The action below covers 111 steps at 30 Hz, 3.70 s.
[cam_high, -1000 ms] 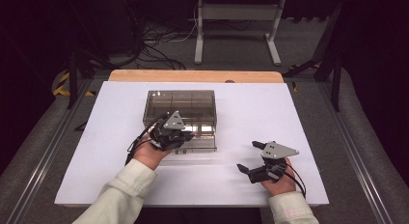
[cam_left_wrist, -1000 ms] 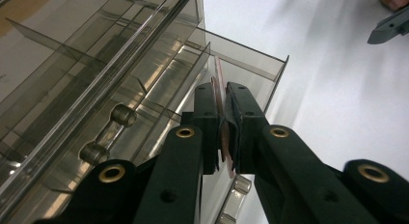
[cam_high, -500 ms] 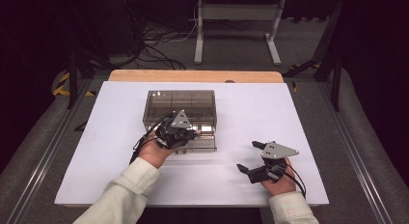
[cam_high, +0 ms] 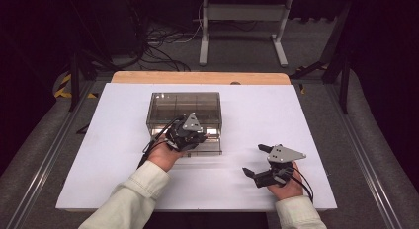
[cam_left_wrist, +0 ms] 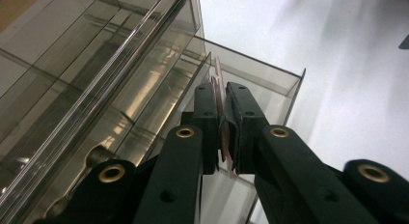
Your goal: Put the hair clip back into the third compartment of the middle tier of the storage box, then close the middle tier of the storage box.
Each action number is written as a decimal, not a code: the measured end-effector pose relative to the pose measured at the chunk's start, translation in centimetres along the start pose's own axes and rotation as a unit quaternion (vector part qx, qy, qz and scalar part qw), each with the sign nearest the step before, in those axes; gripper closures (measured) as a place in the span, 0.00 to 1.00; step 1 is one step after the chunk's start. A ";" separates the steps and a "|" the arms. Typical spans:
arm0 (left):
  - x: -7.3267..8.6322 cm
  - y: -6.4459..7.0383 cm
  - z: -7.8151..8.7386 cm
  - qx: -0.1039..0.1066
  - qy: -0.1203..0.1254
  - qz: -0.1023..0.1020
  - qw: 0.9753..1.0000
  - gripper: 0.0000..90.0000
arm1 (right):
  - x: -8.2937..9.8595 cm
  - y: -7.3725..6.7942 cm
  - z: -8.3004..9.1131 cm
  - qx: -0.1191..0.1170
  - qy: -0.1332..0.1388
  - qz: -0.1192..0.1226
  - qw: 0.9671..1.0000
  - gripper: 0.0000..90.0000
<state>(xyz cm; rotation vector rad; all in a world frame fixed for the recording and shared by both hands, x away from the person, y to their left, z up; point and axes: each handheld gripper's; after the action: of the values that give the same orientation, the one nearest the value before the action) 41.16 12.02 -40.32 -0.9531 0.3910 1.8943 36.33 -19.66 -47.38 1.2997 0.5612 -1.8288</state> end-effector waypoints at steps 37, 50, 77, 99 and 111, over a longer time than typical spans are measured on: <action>-0.3 0.5 -2.1 0.017 -0.027 0.001 0.999 0.93 | 0.0 0.0 0.0 -0.001 0.000 0.001 1.000 0.02; -0.2 0.5 -2.2 0.020 -0.036 0.002 0.999 0.92 | 0.0 0.0 0.0 -0.002 0.000 0.000 1.000 0.02; 0.0 1.0 2.6 0.012 0.020 -0.002 1.000 1.00 | 0.0 0.0 -0.1 0.001 -0.004 -0.001 1.000 0.02; 1.1 1.1 5.2 0.013 0.020 -0.012 1.000 1.00 | 0.0 -0.1 -0.1 0.003 -0.005 0.001 1.000 0.02; 2.1 0.7 6.2 0.024 0.007 -0.010 1.000 1.00 | 0.0 -0.1 -0.1 0.002 -0.006 0.001 1.000 0.02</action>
<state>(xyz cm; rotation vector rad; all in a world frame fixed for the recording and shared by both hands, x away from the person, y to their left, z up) 37.24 16.78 -37.92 -0.9361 0.4326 1.8531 36.33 -19.56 -47.46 1.2906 0.5497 -1.8370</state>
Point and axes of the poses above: each handheld gripper's, and its own axes: z roughly backward along the jaws, x roughly out of its underside, y roughly to its right, and after that the axes turned 4 degrees about y, right-handed
